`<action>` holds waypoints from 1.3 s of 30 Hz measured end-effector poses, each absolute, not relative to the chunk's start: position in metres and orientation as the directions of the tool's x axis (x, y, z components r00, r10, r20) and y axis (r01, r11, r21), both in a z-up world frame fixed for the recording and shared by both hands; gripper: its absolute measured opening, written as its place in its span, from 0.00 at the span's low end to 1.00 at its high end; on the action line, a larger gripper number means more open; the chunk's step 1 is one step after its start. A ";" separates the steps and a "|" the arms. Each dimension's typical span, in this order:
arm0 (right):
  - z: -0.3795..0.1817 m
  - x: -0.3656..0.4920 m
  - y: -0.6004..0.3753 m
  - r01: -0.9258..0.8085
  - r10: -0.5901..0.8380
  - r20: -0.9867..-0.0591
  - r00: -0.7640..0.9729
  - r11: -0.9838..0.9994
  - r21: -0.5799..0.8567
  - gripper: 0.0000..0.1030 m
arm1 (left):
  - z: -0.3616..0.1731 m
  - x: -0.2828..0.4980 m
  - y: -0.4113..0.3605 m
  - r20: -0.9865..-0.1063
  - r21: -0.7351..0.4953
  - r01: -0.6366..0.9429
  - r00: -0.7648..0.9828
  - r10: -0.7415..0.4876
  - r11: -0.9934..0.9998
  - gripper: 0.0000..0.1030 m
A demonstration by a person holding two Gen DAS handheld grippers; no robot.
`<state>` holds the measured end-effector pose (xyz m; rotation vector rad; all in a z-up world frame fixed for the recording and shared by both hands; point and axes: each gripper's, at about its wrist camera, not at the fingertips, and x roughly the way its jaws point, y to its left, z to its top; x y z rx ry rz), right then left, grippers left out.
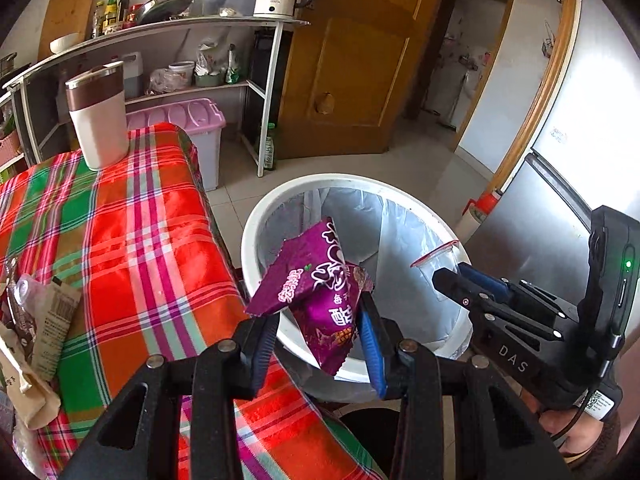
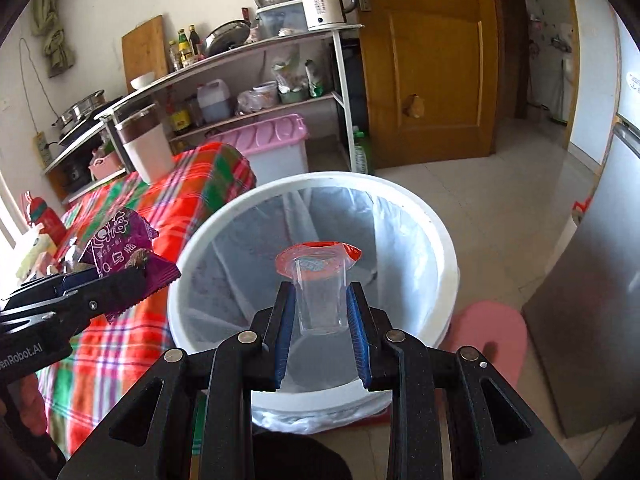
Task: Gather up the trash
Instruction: 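Carry both items over the white bin and open both tools to drop them, then move both open tools back toward the items on the table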
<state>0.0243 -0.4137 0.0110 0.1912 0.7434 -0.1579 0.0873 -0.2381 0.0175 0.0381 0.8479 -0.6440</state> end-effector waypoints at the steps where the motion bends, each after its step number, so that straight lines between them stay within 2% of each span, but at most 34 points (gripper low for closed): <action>1: 0.009 0.025 -0.417 0.219 -0.082 -0.690 0.719 0.969 0.113 0.28 | 0.015 0.088 -0.241 -0.714 -0.213 0.540 0.483 -0.507 0.814 0.40; 4: 0.004 0.030 -0.421 0.240 -0.102 -0.709 0.698 0.966 0.097 0.28 | 0.010 0.090 -0.245 -0.726 -0.213 0.539 0.471 -0.501 0.815 0.42; 5: 0.002 0.031 -0.422 0.243 -0.106 -0.713 0.693 0.966 0.093 0.28 | 0.009 0.090 -0.246 -0.726 -0.208 0.541 0.473 -0.499 0.815 0.50; 7: 0.001 0.032 -0.423 0.243 -0.104 -0.714 0.692 0.965 0.094 0.34 | 0.009 0.090 -0.247 -0.724 -0.206 0.545 0.474 -0.501 0.813 0.56; 9: 0.000 0.032 -0.425 0.245 -0.101 -0.713 0.694 0.964 0.102 0.49 | 0.009 0.089 -0.247 -0.724 -0.211 0.545 0.470 -0.505 0.811 0.59; 10: 0.000 0.030 -0.425 0.247 -0.101 -0.710 0.697 0.963 0.106 0.50 | 0.010 0.088 -0.246 -0.726 -0.208 0.543 0.472 -0.501 0.814 0.59; 22: 0.020 0.003 -0.402 0.219 -0.068 -0.652 0.755 0.964 0.152 0.50 | 0.025 0.062 -0.192 -0.676 -0.211 0.478 0.559 -0.480 0.853 0.63; 28: 0.028 -0.004 -0.368 0.146 0.003 -0.622 0.783 0.971 0.189 0.50 | 0.033 0.044 -0.139 -0.650 -0.187 0.384 0.642 -0.407 0.904 0.64; 39: 0.027 0.013 -0.282 -0.049 0.169 -0.614 0.771 0.977 0.207 0.50 | 0.037 0.030 -0.025 -0.625 -0.212 0.146 0.740 -0.249 0.966 0.68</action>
